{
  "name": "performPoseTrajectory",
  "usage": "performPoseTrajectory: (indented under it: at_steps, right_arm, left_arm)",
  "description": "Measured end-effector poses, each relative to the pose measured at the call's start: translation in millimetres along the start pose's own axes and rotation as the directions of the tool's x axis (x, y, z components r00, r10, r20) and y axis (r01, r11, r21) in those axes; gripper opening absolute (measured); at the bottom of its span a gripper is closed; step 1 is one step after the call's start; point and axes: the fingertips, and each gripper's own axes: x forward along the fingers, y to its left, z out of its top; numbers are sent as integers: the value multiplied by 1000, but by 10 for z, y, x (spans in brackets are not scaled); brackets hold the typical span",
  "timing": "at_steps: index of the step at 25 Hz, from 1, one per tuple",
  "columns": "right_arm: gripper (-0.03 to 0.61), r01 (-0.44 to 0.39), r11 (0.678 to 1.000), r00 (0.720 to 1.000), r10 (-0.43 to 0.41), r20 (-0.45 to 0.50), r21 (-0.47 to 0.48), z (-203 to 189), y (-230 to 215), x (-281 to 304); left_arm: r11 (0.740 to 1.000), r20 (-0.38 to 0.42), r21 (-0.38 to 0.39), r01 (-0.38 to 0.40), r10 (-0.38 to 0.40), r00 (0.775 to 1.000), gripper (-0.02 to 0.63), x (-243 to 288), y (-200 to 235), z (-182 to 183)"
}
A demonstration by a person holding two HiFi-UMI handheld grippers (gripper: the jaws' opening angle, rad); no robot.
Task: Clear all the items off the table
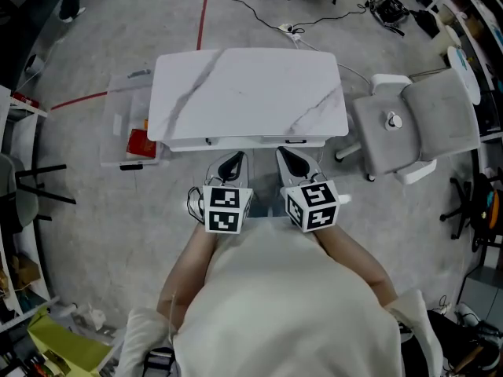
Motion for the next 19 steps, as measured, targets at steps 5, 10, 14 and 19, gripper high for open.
performPoseTrajectory:
  at_steps: [5,10,14,19]
  right_arm:
    - [-3,-2,1000,1000,2,0,-5,-8,-7,2]
    - [-3,9,1000,1000,-9,2,-4,-26,-45,-26]
    - [-3,19,1000,1000,-19,10,2,-10,-76,-26]
    - [-3,23,1000,1000,-23,11,-13,-1,-72,21]
  left_arm:
    - [1000,1,10,5,-5,1000,9,20,-25,30]
    - [1000,7,23,19,-19,1000,9,34,-85,64]
    - [999,12,30,25,-25,1000,9,60,-97,107]
    - [1000,17,19,22,-22,1000,9,78,-43,120]
